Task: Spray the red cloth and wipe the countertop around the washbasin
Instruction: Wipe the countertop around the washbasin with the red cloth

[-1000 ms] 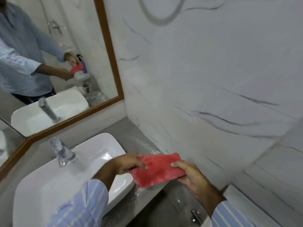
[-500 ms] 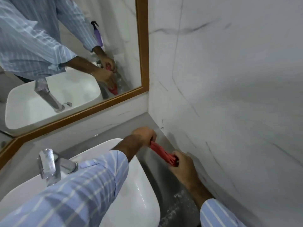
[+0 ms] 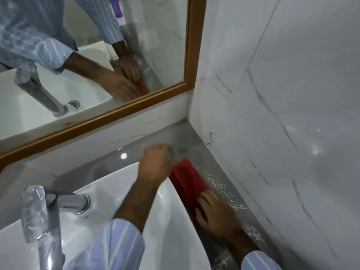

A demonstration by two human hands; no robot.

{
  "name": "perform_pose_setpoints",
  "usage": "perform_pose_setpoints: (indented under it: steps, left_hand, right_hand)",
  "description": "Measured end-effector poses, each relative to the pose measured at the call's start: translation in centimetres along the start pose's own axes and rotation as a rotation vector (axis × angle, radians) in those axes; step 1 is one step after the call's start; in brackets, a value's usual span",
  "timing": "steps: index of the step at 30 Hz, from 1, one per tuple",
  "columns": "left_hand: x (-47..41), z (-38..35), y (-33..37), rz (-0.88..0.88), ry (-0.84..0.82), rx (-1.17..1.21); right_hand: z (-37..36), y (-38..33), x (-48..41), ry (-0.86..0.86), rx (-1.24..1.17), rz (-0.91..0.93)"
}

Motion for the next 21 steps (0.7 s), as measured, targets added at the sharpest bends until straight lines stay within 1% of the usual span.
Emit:
perform_pose_setpoints:
  steps: [1, 2, 4, 8, 12, 14, 17, 19, 21]
  left_hand:
    - [1.3, 0.4, -1.7, 0.071, 0.091, -0.006]
    - [2.8, 0.4, -3.0, 0.134, 0.143, -0.017]
    - [5.4, -0.5, -4.1, 0.192, 0.172, -0.029]
    - [7.0, -2.1, -3.9, 0.169, 0.224, -0.027]
    - [6.7, -2.6, -3.6, 0.155, 0.265, -0.058]
    - [6.7, -2.8, -3.7, 0.152, 0.277, -0.073]
    - [6.7, -3.0, -3.9, 0.154, 0.278, -0.101]
    - [6.6, -3.3, -4.0, 0.158, 0.262, -0.111]
    - [6.5, -3.1, -4.0, 0.158, 0.259, -0.113]
  right_hand:
    - [0.3, -0.2, -1.1, 0.035, 0.021, 0.018]
    - [0.3, -0.5, -2.4, 0.047, 0.053, 0.028]
    - [-0.6, -1.5, -5.1, 0.002, 0.12, 0.056]
    - [-4.5, -2.7, -8.7, -0.134, 0.169, 0.161]
    - [-4.9, -1.4, -11.9, -0.154, 0.201, 0.193]
    - [-4.2, 0.6, -13.2, -0.115, 0.177, 0.145]
    - [-2.8, 4.8, -13.5, -0.081, 0.162, 0.002]
    - [-2.3, 6.7, -11.6, -0.071, 0.154, -0.053]
    - [-2.3, 7.6, -7.3, -0.073, 0.177, -0.077]
Point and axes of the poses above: each hand's wrist, its own x-axis away from the middle knuckle, its own z-axis out of the back of the hand, y = z × x, the point moved 10 cm from there along -x, towards the middle knuckle
